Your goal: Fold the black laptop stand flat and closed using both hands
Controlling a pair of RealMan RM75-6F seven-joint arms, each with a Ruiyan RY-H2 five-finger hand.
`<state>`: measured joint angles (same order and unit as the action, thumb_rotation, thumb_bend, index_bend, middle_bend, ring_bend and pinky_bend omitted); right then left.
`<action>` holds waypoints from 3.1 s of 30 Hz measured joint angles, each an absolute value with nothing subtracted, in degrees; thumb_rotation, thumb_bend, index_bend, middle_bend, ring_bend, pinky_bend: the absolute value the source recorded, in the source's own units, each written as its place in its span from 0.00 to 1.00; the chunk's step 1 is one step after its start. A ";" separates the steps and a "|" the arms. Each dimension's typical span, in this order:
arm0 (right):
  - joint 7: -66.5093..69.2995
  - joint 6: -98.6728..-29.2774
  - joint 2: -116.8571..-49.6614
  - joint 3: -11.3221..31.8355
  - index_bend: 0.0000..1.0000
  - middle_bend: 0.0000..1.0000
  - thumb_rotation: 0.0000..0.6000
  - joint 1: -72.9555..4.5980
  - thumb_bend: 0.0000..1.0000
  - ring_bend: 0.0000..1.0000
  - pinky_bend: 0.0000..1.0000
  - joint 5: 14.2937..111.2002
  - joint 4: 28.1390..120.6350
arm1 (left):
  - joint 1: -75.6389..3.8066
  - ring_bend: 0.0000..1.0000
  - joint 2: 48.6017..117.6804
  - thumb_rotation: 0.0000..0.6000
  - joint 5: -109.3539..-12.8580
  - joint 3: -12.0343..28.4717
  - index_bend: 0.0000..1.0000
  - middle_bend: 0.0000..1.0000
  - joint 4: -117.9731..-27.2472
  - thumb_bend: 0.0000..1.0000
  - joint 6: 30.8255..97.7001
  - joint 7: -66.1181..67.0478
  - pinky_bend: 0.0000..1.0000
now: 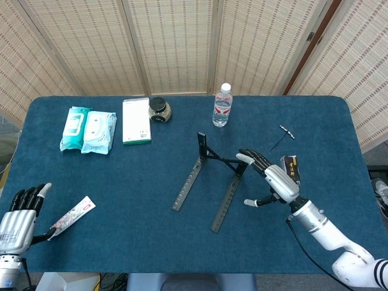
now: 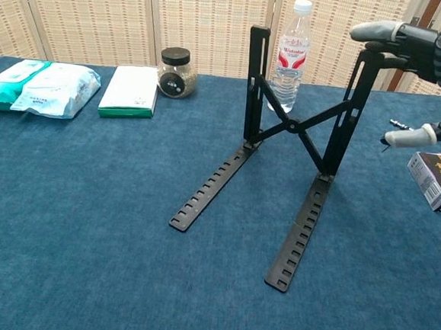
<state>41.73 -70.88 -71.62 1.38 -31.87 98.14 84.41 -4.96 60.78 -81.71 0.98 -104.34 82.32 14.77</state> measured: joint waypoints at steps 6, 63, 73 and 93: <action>42.09 -71.51 -71.50 -1.76 0.00 0.00 1.00 -32.79 0.00 0.00 0.01 103.62 86.27 | -4.94 0.07 60.73 1.00 -81.89 0.98 0.00 0.08 -104.35 0.15 82.47 14.62 0.00; -15.03 -47.92 -89.08 6.60 0.00 0.00 1.00 -43.41 0.00 0.00 0.01 80.40 66.51 | -35.37 0.09 76.76 1.00 -81.53 10.27 0.01 0.08 -83.37 0.15 55.38 2.01 0.00; -14.97 -46.65 -94.75 6.46 0.00 0.00 1.00 -45.50 0.00 0.00 0.01 79.99 58.47 | -38.85 0.08 81.37 1.00 -80.41 10.49 0.01 0.08 -78.39 0.15 53.31 -0.77 0.00; -14.25 -47.96 -100.65 7.19 0.00 0.00 1.00 -47.87 0.00 0.00 0.01 80.22 51.47 | -42.91 0.08 90.35 1.00 -78.00 9.05 0.00 0.08 -69.11 0.15 49.34 -3.55 0.00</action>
<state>-14.25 -47.96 -100.65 7.19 -47.87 80.22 51.47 -42.91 90.35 -78.00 9.05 -69.11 49.34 -3.55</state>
